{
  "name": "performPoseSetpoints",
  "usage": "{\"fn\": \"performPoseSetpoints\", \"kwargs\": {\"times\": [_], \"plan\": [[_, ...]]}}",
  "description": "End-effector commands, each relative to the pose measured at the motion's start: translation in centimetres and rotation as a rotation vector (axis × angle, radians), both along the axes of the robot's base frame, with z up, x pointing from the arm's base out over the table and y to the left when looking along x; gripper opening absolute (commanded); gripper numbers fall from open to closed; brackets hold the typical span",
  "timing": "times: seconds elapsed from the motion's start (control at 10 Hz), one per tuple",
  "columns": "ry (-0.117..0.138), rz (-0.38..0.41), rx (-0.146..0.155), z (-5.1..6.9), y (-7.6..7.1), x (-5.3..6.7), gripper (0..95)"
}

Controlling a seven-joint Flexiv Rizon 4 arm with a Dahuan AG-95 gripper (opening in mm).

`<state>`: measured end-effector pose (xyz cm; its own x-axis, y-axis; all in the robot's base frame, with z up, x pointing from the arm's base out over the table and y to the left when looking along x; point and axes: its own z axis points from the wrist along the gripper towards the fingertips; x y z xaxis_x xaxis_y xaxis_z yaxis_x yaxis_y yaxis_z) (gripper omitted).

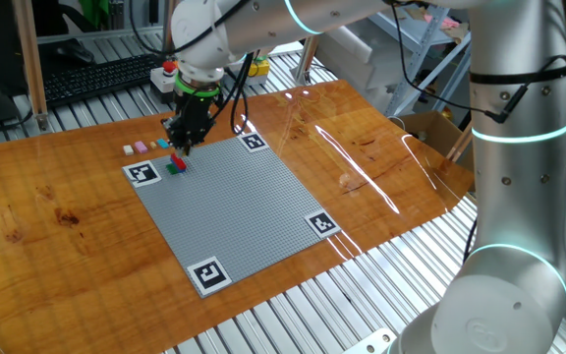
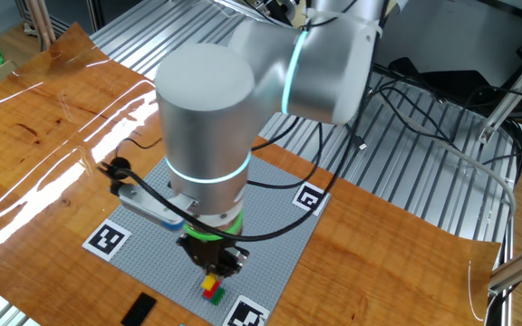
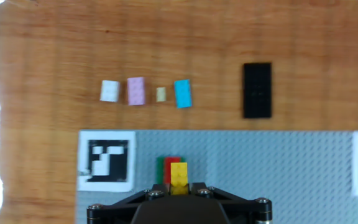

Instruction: Stack small Lego blocks one on top of the other

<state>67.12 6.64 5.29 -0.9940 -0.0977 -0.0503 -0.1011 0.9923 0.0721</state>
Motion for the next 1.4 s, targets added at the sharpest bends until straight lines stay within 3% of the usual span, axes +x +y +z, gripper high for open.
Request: {"fn": "performPoseSetpoints", "kwargs": {"times": [0.1, 0.4, 0.6, 0.7, 0.8, 1.0, 1.4], "plan": [[-0.005, 0.074, 0.003, -0.4, -1.5, 0.7, 0.0], [-0.009, 0.092, 0.003, -0.9, -3.1, 0.9, 0.0], [-0.011, 0.074, -0.001, -1.1, -3.3, 0.3, 0.0], [-0.011, 0.071, 0.0, -1.4, -3.4, -0.3, 38.0], [-0.011, 0.066, -0.001, -1.4, -3.4, -0.3, 38.0], [-0.015, 0.028, -0.008, -1.4, -3.4, -0.3, 76.0], [0.016, 0.02, 0.007, 0.0, -3.5, -0.4, 76.0]]}}
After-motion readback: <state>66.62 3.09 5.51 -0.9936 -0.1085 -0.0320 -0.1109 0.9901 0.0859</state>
